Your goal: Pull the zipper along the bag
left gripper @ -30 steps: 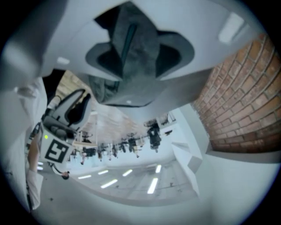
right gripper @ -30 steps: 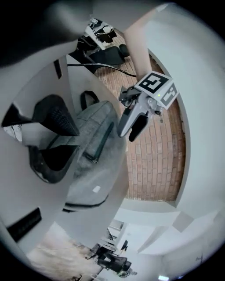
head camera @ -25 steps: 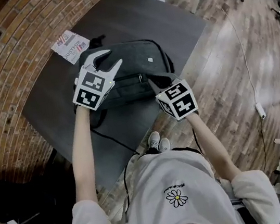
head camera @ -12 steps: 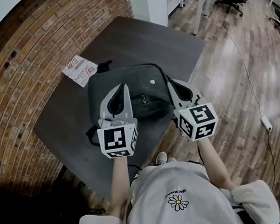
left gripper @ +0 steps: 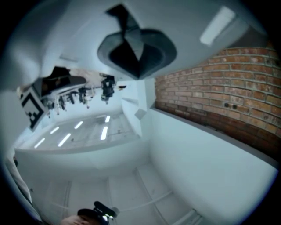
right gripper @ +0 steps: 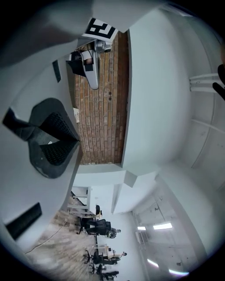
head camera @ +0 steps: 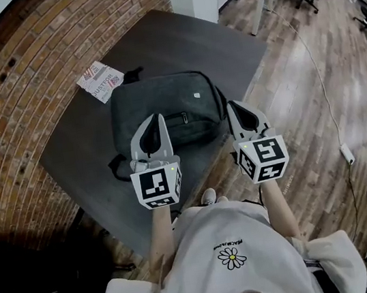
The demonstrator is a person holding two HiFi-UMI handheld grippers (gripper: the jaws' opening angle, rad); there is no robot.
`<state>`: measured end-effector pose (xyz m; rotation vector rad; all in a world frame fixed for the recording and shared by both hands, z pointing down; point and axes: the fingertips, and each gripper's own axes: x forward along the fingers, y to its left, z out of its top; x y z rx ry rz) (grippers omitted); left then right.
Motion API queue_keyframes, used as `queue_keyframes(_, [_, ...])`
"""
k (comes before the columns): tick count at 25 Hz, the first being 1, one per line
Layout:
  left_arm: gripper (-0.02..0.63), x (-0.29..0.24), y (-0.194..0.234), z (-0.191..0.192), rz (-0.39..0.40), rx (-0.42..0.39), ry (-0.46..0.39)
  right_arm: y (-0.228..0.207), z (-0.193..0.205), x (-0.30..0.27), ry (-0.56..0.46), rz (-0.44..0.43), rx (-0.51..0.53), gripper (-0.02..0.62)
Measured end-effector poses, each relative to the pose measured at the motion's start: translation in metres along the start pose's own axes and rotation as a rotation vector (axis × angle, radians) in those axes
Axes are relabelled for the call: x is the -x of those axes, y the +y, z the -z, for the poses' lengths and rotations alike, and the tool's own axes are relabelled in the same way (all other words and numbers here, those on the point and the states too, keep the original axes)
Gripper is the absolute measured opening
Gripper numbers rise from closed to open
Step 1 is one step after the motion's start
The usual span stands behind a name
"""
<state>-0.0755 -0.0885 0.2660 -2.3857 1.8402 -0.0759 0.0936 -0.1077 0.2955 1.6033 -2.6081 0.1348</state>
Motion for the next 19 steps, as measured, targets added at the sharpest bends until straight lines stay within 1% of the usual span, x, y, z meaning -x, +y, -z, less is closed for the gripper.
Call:
queue_keyframes(10, [0.002, -0.0003, 0.0065, 0.0030, -0.012, 0.018, 0.003, 0.0026, 0.0010, -0.0026, 0.002, -0.001, 0.034, 0.000])
queue_keyframes(19, [0.002, -0.0006, 0.0089, 0.0038, -0.014, 0.022, 0.001, -0.0026, 0.0016, -0.0048, 0.000, 0.007, 0.037, 0.000])
